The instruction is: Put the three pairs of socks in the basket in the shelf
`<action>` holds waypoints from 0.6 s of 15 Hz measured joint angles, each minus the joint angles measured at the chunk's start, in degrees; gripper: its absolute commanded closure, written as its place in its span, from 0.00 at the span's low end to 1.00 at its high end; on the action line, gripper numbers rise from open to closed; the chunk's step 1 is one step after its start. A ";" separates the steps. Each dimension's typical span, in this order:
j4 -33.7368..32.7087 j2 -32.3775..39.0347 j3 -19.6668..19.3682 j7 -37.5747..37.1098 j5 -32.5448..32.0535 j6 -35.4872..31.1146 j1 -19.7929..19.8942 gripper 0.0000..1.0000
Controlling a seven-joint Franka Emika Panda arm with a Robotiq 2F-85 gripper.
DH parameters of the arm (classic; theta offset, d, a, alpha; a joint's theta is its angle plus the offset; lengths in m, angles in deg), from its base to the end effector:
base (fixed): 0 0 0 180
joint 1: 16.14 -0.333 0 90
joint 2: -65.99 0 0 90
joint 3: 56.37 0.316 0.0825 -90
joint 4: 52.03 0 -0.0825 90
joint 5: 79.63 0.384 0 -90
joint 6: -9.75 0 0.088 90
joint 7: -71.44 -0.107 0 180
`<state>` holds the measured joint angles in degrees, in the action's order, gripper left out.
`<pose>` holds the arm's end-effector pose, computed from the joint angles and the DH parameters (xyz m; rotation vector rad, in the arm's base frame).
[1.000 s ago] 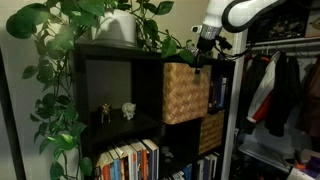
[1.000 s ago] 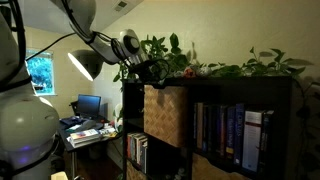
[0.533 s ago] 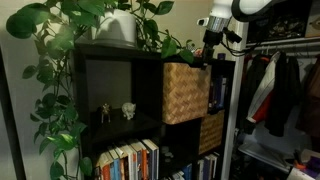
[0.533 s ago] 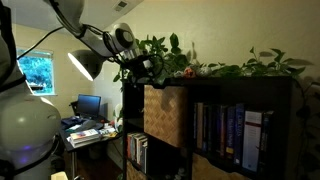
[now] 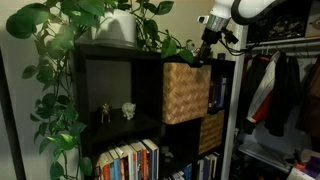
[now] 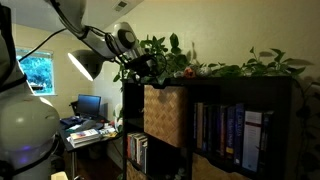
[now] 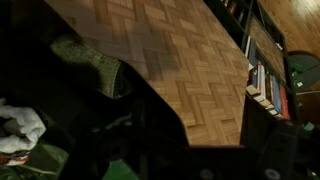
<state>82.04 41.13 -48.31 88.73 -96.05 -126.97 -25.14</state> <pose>0.4388 0.1391 0.5501 2.5641 1.0289 0.6604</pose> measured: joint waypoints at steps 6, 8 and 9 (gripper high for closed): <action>-0.01 5.12 -0.94 0.00 0.04 -5.46 0.99 0.00; -0.01 6.54 -1.22 0.00 0.05 -7.16 1.00 0.00; -0.01 7.06 -1.30 0.00 0.05 -7.95 1.00 0.00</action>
<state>82.03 48.18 -49.61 88.73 -96.00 -134.92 -24.14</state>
